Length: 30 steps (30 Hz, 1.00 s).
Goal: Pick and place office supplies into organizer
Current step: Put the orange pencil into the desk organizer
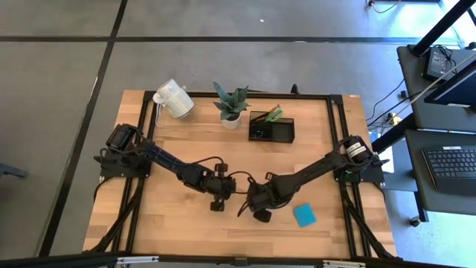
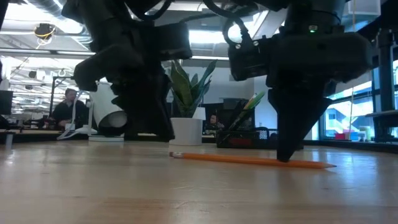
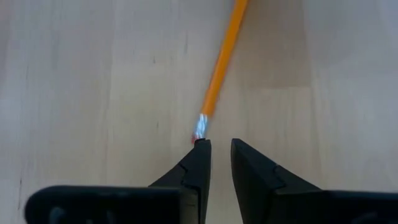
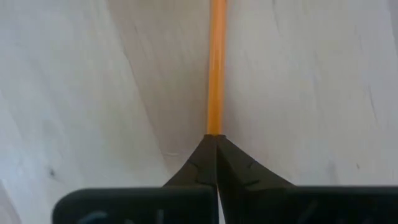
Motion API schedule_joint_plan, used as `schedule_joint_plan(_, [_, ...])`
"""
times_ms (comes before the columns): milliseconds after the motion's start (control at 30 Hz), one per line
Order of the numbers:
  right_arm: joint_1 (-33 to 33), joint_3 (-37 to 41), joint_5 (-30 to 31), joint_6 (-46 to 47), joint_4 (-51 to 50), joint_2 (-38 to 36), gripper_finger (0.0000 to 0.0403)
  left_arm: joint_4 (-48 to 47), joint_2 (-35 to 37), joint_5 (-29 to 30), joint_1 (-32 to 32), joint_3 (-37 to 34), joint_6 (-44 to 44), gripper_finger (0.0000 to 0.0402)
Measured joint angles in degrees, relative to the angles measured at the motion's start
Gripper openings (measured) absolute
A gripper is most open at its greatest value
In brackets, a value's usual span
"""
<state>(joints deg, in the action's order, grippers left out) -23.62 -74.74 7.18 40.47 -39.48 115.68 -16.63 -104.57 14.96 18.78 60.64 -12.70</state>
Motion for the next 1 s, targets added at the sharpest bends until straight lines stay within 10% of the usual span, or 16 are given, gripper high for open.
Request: schedule_joint_plan(1000, [0.0,0.1,-0.8,-1.3,2.5,0.0,0.0000,1.5,-4.4,-3.9,-2.9,0.3,9.5,0.0044])
